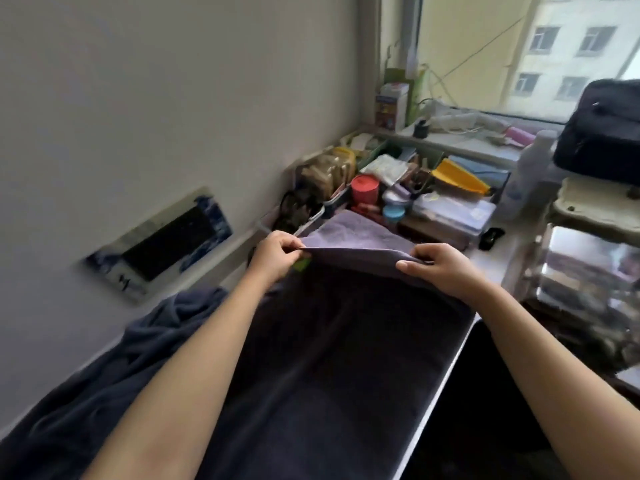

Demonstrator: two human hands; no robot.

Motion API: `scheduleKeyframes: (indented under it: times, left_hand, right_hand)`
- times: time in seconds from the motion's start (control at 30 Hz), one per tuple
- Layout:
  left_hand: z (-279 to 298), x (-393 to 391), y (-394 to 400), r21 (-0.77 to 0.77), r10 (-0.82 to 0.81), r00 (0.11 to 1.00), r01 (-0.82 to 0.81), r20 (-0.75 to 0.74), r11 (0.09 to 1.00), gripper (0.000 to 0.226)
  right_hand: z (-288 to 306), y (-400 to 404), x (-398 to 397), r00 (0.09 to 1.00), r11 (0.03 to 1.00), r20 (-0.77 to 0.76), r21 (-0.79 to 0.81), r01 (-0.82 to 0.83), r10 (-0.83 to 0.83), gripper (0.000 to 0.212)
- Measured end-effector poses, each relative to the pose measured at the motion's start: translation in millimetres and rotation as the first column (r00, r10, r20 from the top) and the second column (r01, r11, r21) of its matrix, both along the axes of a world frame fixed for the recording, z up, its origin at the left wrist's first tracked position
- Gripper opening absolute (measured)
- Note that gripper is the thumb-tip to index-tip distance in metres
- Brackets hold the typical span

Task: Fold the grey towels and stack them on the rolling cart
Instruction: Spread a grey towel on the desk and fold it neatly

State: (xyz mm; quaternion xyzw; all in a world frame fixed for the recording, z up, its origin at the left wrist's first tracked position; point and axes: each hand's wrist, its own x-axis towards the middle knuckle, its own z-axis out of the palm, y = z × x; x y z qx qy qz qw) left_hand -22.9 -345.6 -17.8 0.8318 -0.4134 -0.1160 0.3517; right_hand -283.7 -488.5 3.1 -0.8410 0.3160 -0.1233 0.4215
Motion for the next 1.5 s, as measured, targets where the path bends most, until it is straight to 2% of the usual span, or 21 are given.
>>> scheduleKeyframes:
  times: [0.1, 0.2, 0.33, 0.43, 0.5, 0.57, 0.67, 0.77, 0.83, 0.9, 1.03, 1.1, 1.13, 1.2, 1.27, 1.3, 1.33, 1.4, 1.43, 1.5]
  left_hand:
    - [-5.9, 8.5, 97.4, 0.005, 0.067, 0.998, -0.067, -0.012, 0.998, 0.011]
    - [-7.8, 9.1, 185.8, -0.014, 0.127, 0.992, -0.127, -0.006, 0.992, 0.013]
    - [-12.0, 7.3, 277.0, -0.071, 0.239, 0.971, -0.239, -0.008, 0.968, 0.009]
    - [0.1, 1.8, 316.0, -0.193, 0.282, 0.959, -0.278, -0.009, 0.941, 0.007]
    - [6.6, -2.1, 346.2, -0.241, 0.299, 0.954, -0.291, -0.004, 0.926, 0.006]
    - [0.3, -5.1, 375.4, -0.247, 0.315, 0.949, -0.307, -0.008, 0.919, 0.005]
    - [-34.4, -14.9, 417.1, -0.119, 0.313, 0.949, -0.315, -0.037, 0.942, 0.007]
    - [-78.1, -28.9, 437.4, 0.059, 0.313, 0.934, -0.307, -0.174, 0.95, 0.015]
    - [-96.1, -36.5, 438.3, 0.087, 0.365, 0.858, -0.359, -0.361, 0.929, 0.024]
    - [-106.4, -40.2, 436.1, 0.064, 0.422, 0.725, -0.466, -0.544, 0.882, 0.026]
    - [-112.5, -45.3, 423.4, 0.015, 0.436, 0.475, -0.663, -0.764, 0.748, 0.031]
    - [-110.1, -47.0, 417.4, -0.024, 0.432, 0.394, -0.761, -0.811, 0.649, 0.034]
    - [-104.0, -47.9, 416.1, -0.06, 0.446, 0.408, -0.788, -0.797, 0.613, 0.034]
    - [-90.2, -48.4, 418.4, -0.191, 0.489, 0.515, -0.801, -0.705, 0.567, 0.033]
    - [-75.8, -48.4, 427.4, -0.327, 0.562, 0.63, -0.769, -0.536, 0.55, 0.033]
    - [-73.3, -48.3, 433.8, -0.36, 0.598, 0.648, -0.761, -0.472, 0.54, 0.032]
    - [-73.6, -48.7, 439.4, -0.352, 0.637, 0.634, -0.773, -0.438, 0.528, 0.031]
    - [-87.6, -47.8, 451.0, -0.243, 0.702, 0.576, -0.816, -0.419, 0.525, 0.031]
    - [-99.5, -46.7, 455.3, -0.167, 0.711, 0.568, -0.816, -0.416, 0.554, 0.033]
    - [-122.5, -46.3, 463.0, -0.01, 0.699, 0.607, -0.758, -0.379, 0.652, 0.035]
  right_hand:
    - [-9.4, 80.9, 15.2, 0.987, 0.988, -0.039, -0.006, -0.155, 0.155, 0.041]
    - [-18.1, 158.0, 29.8, 0.949, 0.954, -0.095, 0.016, -0.3, 0.3, 0.041]
    - [-21.4, 242.0, 47.1, 0.892, 0.893, -0.086, 0.123, -0.433, 0.444, 0.038]
    - [-17.7, 276.7, 52.8, 0.865, 0.823, 0.009, 0.304, -0.481, 0.502, 0.037]
    - [-14.7, 298.4, 56.3, 0.834, 0.729, 0.075, 0.446, -0.519, 0.547, 0.032]
    - [-16.6, 317.1, 60.2, 0.796, 0.67, 0.068, 0.501, -0.548, 0.601, 0.034]
    - [-38.4, 347.3, 68.9, 0.711, 0.657, -0.081, 0.467, -0.592, 0.699, 0.035]
    - [-71.4, 373.9, 72.6, 0.609, 0.683, -0.308, 0.361, -0.636, 0.73, 0.027]
    - [-88.9, 388.6, 70.8, 0.589, 0.696, -0.375, 0.315, -0.645, 0.716, 0.029]
    - [-103.1, 400.5, 67.7, 0.612, 0.718, -0.378, 0.305, -0.626, 0.694, 0.032]
    - [-115.6, 415.2, 61.9, 0.667, 0.745, -0.332, 0.283, -0.604, 0.667, 0.013]
    - [-117.2, 419.7, 61.2, 0.697, 0.759, -0.302, 0.255, -0.599, 0.651, 0.015]
    - [-114.8, 421.0, 61.3, 0.711, 0.76, -0.271, 0.263, -0.594, 0.649, 0.015]
    - [-105.1, 423.0, 60.3, 0.734, 0.73, -0.16, 0.366, -0.577, 0.66, 0.013]
    - [-90.1, 427.0, 58.5, 0.756, 0.648, -0.033, 0.542, -0.536, 0.653, 0.015]
    - [-85.0, 430.4, 58.2, 0.76, 0.595, 0.008, 0.618, -0.515, 0.65, 0.015]
    - [-82.8, 434.4, 58.9, 0.758, 0.564, 0.02, 0.655, -0.503, 0.653, 0.016]
    - [-87.9, 447.1, 62.0, 0.732, 0.594, -0.044, 0.62, -0.513, 0.679, 0.015]
    - [-95.3, 453.5, 63.7, 0.719, 0.641, -0.113, 0.563, -0.522, 0.685, 0.016]
    - [-114.1, 465.6, 64.7, 0.696, 0.725, -0.254, 0.416, -0.548, 0.672, 0.018]
